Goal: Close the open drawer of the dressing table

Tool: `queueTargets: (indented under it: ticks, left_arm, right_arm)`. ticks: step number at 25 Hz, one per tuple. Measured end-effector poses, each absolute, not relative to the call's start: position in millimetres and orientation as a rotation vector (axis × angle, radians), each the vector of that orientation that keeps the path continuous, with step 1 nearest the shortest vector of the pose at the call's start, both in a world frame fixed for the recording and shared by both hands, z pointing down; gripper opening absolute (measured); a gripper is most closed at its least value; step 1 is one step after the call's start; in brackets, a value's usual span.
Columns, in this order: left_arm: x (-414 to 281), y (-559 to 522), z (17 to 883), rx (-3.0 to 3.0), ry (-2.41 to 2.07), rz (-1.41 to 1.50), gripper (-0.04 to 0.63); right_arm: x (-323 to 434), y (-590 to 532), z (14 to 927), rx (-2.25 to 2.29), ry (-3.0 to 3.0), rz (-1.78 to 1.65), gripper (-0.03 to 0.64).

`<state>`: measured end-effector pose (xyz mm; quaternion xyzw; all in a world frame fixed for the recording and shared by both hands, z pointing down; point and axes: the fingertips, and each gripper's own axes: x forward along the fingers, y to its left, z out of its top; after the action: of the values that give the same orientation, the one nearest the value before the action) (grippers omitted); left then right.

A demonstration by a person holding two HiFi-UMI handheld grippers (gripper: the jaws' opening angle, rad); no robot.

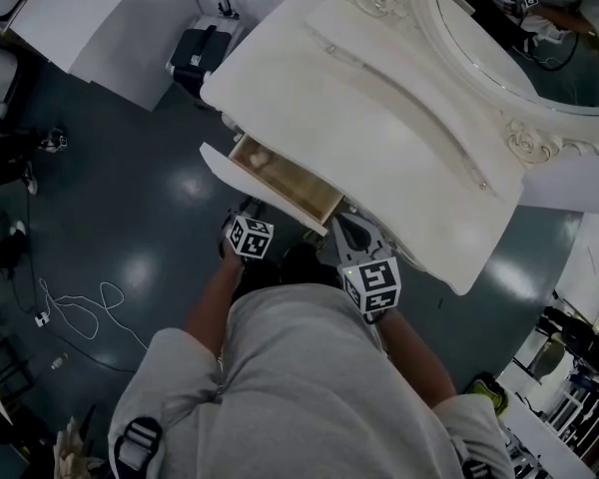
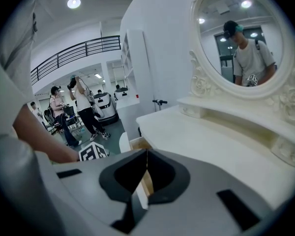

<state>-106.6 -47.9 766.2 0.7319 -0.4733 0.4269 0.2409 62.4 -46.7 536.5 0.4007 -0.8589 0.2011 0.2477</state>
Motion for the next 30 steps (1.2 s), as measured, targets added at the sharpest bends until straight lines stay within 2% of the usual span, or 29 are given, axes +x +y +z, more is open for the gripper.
queueTargets:
  ticks: [30]
  left_arm:
    - [-102, -59, 765, 1.974, -1.393, 1.131, 0.129]
  right_arm:
    - [57, -54, 557, 0.927, -2.45, 0.555, 0.016]
